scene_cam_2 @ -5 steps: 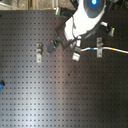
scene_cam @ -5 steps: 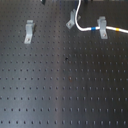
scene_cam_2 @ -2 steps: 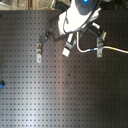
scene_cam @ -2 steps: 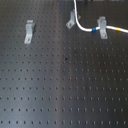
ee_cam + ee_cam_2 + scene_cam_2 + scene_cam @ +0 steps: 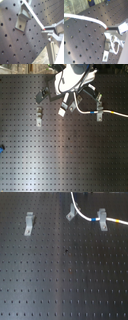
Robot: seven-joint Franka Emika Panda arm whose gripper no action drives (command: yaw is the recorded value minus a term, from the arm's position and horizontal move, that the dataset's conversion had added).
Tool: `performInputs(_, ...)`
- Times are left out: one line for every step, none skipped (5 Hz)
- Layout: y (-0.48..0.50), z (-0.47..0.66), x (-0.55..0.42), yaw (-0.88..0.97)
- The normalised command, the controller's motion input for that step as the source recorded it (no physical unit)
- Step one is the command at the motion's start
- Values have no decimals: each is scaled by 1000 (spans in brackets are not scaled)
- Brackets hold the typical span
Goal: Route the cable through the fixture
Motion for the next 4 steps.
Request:
performInputs(-16,133,-90,-214)
performInputs(-32,117,-158,-374)
performInputs(89,111,-214,-397)
performInputs(118,36,-226,-351)
